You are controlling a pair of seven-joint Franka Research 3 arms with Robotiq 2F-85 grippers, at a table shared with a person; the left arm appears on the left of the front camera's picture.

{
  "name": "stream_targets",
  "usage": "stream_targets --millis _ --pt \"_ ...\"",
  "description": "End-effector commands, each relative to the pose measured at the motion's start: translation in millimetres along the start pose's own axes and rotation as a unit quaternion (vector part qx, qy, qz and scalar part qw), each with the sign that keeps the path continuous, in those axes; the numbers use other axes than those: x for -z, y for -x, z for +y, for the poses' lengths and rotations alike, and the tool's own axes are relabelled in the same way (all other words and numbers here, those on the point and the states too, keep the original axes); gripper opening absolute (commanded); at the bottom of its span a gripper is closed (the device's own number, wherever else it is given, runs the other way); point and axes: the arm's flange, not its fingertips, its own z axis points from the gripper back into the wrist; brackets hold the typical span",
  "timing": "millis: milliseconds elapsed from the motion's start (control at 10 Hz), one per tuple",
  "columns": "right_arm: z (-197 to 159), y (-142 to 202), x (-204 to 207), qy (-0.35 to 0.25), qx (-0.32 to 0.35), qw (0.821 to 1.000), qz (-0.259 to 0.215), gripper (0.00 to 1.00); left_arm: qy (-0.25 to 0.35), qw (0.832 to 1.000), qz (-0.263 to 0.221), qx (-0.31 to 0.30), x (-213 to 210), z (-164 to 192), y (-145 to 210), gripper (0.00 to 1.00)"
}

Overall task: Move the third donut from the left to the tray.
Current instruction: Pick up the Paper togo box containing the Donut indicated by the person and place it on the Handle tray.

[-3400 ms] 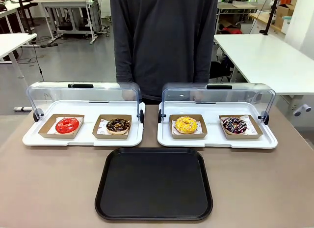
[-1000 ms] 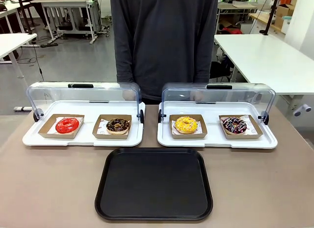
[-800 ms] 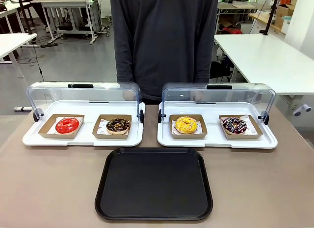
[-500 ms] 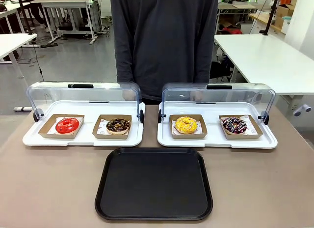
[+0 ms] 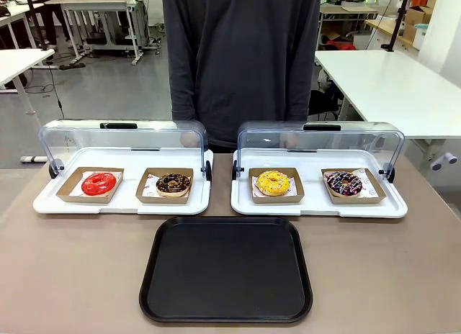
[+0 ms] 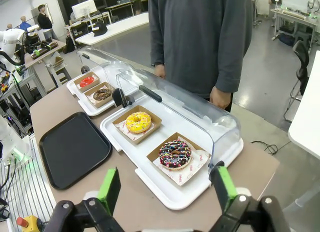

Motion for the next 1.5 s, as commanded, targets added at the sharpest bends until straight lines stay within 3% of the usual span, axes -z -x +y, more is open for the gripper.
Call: stream_targets --millis 0,1400 --pt "-0.7 -1.9 0.5 0.0 -0.005 1.0 -0.005 1.0 0.0 1.0 0.0 0.0 -0.8 -0.9 -1.1 1.0" --pt "-0.7 -1.9 0.5 0.0 -0.005 1.0 -0.005 1.0 0.0 1.0 0.0 0.0 -0.8 -0.9 -1.1 1.0"
